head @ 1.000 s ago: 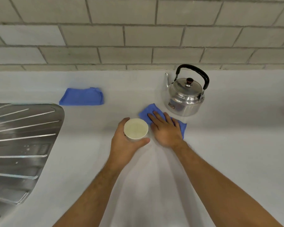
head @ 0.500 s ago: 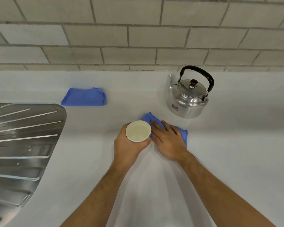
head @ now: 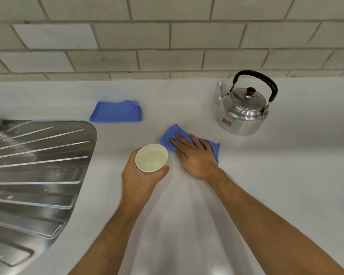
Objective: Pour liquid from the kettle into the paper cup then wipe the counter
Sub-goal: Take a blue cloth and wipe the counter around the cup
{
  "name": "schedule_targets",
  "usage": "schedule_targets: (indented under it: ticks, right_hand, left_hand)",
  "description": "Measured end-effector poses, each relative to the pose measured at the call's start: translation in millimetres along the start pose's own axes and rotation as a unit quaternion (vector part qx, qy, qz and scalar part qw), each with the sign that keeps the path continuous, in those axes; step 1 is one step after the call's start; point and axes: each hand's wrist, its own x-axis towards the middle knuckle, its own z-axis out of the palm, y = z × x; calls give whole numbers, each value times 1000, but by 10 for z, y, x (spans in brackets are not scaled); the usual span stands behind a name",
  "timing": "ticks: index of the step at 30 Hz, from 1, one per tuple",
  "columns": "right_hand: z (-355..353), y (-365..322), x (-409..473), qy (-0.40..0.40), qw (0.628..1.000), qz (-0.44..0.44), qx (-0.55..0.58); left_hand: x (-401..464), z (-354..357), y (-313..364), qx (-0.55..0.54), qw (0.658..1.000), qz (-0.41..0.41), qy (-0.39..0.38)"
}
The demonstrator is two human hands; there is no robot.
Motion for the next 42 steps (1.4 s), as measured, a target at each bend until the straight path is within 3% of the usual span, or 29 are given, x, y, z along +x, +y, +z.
schedule_targets:
  ticks: [8,14,21,27,35,39,42]
  right_hand:
    - [115,-143,-862,-2,996,-85,5]
    - [40,58,-246,56,996,34,-64]
    - [-62,24,845,28,992,119,-7]
    - [44,-402,989,10,999,41,-20]
    - [175,-561,55,-30,992,-126,-11]
    - [134,-322,-159,-5,992,-116,-48]
    - [59,-113,137,19,999,-23,-44]
  left_hand:
    - [38,-241,-10,-31,999,17,-10]
    - [83,-376,6,-12,1000,13,-6]
    - [147,-475,0,-22,1000,15,3]
    - [151,-517,59,-29,999,29,3]
    - [91,-556,125,-55,998,40,-16]
    - [95,-550,107,-48,998,40,-16]
    - [121,-565,89,-31,999,32,-5]
